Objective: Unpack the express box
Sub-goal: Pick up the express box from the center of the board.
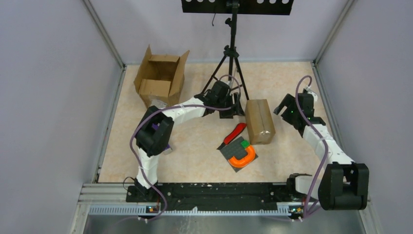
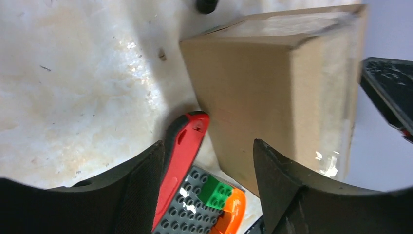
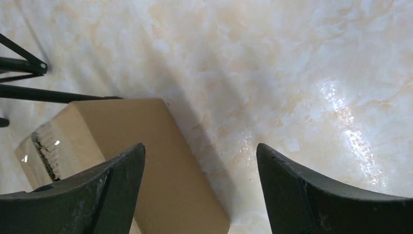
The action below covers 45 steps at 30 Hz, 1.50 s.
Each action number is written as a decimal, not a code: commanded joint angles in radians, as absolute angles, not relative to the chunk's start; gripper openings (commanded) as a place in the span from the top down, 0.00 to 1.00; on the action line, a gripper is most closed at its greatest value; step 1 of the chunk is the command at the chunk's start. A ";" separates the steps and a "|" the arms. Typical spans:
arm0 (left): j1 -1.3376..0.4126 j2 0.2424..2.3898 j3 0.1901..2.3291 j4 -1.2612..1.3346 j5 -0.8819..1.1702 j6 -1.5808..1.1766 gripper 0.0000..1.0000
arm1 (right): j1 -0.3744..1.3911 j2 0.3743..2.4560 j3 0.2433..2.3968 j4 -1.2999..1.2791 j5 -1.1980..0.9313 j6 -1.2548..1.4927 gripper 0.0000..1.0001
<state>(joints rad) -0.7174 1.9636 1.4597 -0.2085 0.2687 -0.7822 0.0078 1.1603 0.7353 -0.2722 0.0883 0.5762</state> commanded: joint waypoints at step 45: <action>-0.841 1.836 1.577 -0.271 0.363 -0.740 0.36 | 0.317 1.083 0.853 -0.380 -0.074 0.702 0.22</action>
<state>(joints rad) -0.7830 1.9522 1.5505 -0.4511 0.2394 -0.7483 0.2024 1.0893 0.7959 -0.4023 0.1108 0.6491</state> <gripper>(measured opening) 0.626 0.774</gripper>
